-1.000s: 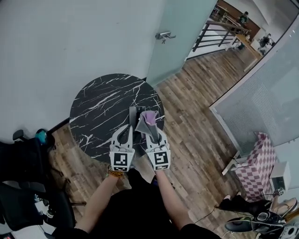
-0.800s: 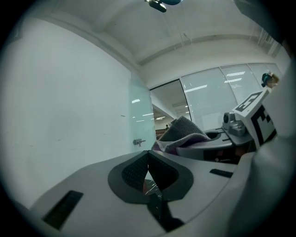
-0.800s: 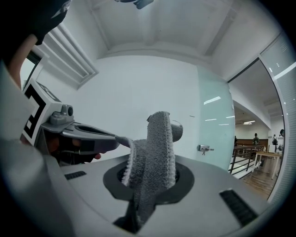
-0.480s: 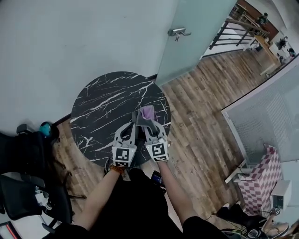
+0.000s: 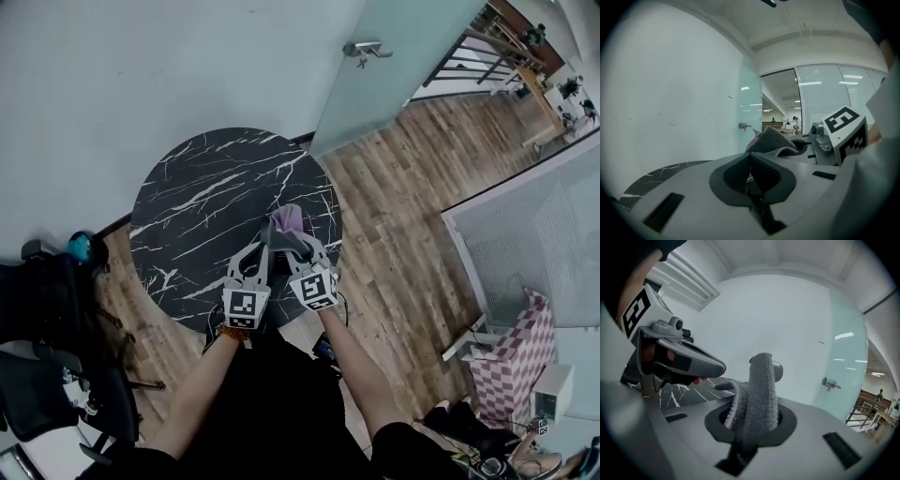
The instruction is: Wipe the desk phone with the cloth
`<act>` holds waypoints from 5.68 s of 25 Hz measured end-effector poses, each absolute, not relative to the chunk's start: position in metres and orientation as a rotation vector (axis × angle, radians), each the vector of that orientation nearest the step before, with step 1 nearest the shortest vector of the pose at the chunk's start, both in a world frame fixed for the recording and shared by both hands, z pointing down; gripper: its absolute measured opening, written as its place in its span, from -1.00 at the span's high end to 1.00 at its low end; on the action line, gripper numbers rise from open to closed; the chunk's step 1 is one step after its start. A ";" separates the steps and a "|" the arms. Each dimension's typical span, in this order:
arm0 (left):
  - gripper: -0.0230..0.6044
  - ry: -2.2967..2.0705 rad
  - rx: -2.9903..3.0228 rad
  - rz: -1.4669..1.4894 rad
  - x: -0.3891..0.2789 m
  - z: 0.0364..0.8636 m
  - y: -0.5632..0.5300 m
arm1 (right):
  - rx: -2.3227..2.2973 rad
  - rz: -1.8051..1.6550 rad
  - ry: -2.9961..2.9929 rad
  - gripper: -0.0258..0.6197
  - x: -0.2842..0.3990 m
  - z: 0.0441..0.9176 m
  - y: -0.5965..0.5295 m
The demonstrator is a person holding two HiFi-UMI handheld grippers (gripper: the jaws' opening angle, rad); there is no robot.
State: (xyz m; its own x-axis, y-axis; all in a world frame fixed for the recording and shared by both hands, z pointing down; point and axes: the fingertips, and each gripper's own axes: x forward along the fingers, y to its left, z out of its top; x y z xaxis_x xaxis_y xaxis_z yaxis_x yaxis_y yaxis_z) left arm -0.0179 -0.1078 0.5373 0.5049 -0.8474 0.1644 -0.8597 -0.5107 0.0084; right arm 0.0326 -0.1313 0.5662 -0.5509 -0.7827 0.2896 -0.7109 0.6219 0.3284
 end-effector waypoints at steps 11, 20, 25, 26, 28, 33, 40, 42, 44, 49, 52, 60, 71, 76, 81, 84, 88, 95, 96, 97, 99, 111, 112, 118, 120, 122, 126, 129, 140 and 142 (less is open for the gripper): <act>0.88 -1.491 2.620 0.278 -0.025 0.565 -0.129 | 0.988 -0.263 -2.390 0.75 0.017 0.614 -0.170; 0.88 -1.460 2.551 0.355 -0.022 0.596 -0.145 | 0.952 -0.185 -2.352 0.75 0.008 0.648 -0.180; 0.89 -1.437 2.555 0.392 -0.020 0.605 -0.147 | 0.918 -0.152 -2.327 0.74 0.005 0.665 -0.183; 0.88 -1.440 2.550 0.393 -0.022 0.606 -0.147 | 0.912 -0.145 -2.323 0.75 0.003 0.669 -0.183; 0.89 -1.444 2.542 0.398 -0.026 0.608 -0.146 | 0.902 -0.131 -2.314 0.75 0.001 0.675 -0.185; 0.88 -1.433 2.529 0.409 -0.034 0.611 -0.138 | 0.884 -0.059 -2.288 0.75 0.002 0.693 -0.186; 0.88 -1.420 2.524 0.444 -0.043 0.616 -0.134 | 0.875 0.028 -2.270 0.74 0.003 0.708 -0.188; 0.89 -1.408 2.530 0.448 -0.041 0.617 -0.134 | 0.875 0.056 -2.275 0.74 0.003 0.710 -0.188; 0.88 -1.396 2.536 0.451 -0.040 0.618 -0.135 | 0.866 0.072 -2.284 0.74 0.002 0.712 -0.190; 0.88 -1.366 2.546 0.460 -0.032 0.620 -0.132 | 0.805 0.052 -2.265 0.74 -0.001 0.712 -0.189; 0.88 -1.357 2.555 0.463 -0.029 0.620 -0.132 | 0.788 0.047 -2.254 0.74 0.000 0.713 -0.189; 0.88 -1.369 2.552 0.460 -0.030 0.619 -0.132 | 0.792 0.048 -2.245 0.74 0.000 0.714 -0.188; 0.89 -1.374 2.536 0.466 -0.034 0.623 -0.129 | 0.811 0.053 -2.226 0.74 0.000 0.719 -0.182; 0.88 -1.371 2.533 0.467 -0.034 0.626 -0.127 | 0.795 0.055 -2.218 0.75 -0.002 0.723 -0.177; 0.89 -1.366 2.537 0.465 -0.032 0.625 -0.126 | 0.798 0.065 -2.218 0.75 -0.002 0.726 -0.170; 0.88 -1.366 2.537 0.469 -0.031 0.624 -0.125 | 0.806 0.072 -2.217 0.75 -0.003 0.726 -0.168; 0.88 -1.359 2.539 0.480 -0.030 0.625 -0.122 | 0.809 0.079 -2.212 0.74 -0.003 0.726 -0.163; 0.88 -1.356 2.533 0.495 -0.029 0.630 -0.119 | 0.804 0.079 -2.209 0.75 -0.004 0.730 -0.157; 0.89 -1.357 2.531 0.496 -0.029 0.630 -0.119 | 0.802 0.079 -2.208 0.75 -0.005 0.730 -0.156; 0.88 -1.358 2.528 0.496 -0.029 0.631 -0.119 | 0.799 0.079 -2.208 0.75 -0.005 0.731 -0.155; 0.88 -1.360 2.525 0.492 -0.030 0.631 -0.119 | 0.797 0.080 -2.208 0.74 -0.005 0.732 -0.153; 0.89 -1.360 2.514 0.518 -0.030 0.636 -0.119 | 0.793 0.098 -2.211 0.75 -0.007 0.738 -0.141; 0.88 -1.361 2.513 0.521 -0.031 0.637 -0.118 | 0.791 0.098 -2.212 0.75 -0.008 0.739 -0.140; 0.88 -1.358 2.499 0.533 -0.031 0.641 -0.116 | 0.778 0.096 -2.210 0.75 -0.008 0.741 -0.134; 0.89 -1.356 2.497 0.535 -0.031 0.642 -0.114 | 0.769 0.091 -2.208 0.75 -0.009 0.741 -0.133; 0.89 -1.356 2.497 0.535 -0.032 0.642 -0.114 | 0.760 0.085 -2.206 0.75 -0.009 0.742 -0.131; 0.89 -1.359 2.495 0.539 -0.033 0.642 -0.115 | 0.741 0.066 -2.201 0.75 -0.011 0.743 -0.130; 0.89 -1.359 2.494 0.544 -0.033 0.644 -0.115 | 0.733 0.065 -2.201 0.75 -0.011 0.745 -0.129; 0.89 -1.353 2.486 0.562 -0.034 0.649 -0.107 | 0.694 0.066 -2.202 0.75 -0.013 0.752 -0.114; 0.88 -1.353 2.484 0.564 -0.035 0.650 -0.107 | 0.687 0.067 -2.200 0.75 -0.014 0.752 -0.114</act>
